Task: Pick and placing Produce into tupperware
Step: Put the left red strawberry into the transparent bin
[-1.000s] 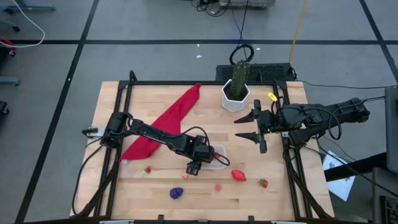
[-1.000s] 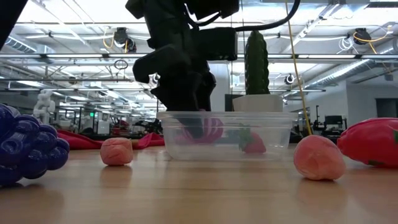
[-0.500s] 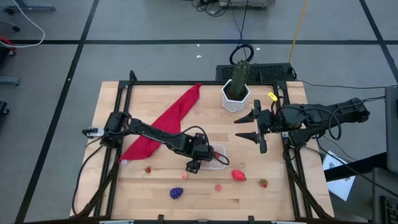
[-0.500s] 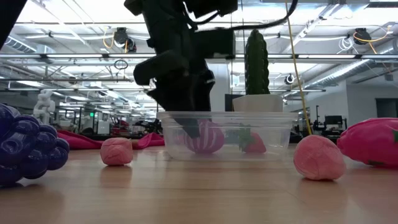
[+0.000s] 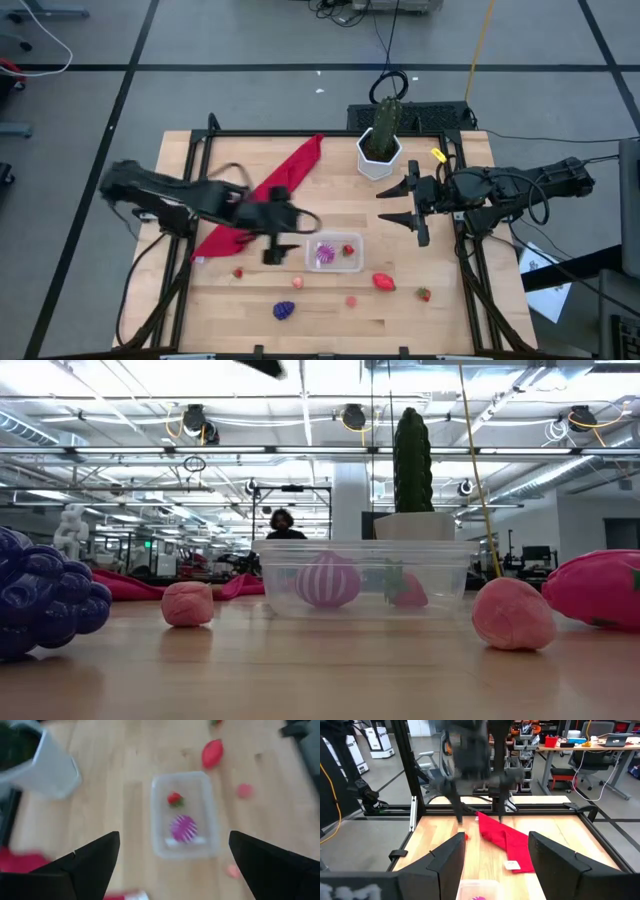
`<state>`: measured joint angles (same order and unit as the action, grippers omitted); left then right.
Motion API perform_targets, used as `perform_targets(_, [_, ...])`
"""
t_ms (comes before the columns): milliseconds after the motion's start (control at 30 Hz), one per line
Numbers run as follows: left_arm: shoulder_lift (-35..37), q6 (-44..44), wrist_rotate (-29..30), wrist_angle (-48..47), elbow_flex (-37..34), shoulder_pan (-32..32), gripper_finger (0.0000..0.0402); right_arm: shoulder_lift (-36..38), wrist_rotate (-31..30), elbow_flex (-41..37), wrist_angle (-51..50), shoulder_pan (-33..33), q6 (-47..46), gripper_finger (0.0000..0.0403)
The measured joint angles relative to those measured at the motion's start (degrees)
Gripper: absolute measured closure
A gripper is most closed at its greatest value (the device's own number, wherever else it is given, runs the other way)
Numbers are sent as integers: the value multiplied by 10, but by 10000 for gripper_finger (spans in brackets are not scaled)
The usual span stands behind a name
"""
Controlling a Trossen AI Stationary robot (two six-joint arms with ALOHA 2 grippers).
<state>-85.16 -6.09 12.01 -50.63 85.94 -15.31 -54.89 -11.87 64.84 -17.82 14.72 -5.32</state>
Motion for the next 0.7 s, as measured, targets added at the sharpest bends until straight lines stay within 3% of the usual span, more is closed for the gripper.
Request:
perform_targets(100, [43,-93,3,-50,1,-32,20,0,0,0,0,0,0,195])
perform_targets(267, [46,-214,18,-109,-23,-88,19,0,0,0,0,0,0,195])
perform_targets(400, [27,-293,5,-104,-88,-113,20,0,0,0,-1,0,0,195])
perform_targets(500, [19,-361,-47,-109,-146,-129,20,0,1,0,-1,0,0,195])
perform_targets(700, [15,-556,-77,-92,-238,-141,20,0,0,0,-1,0,2,195])
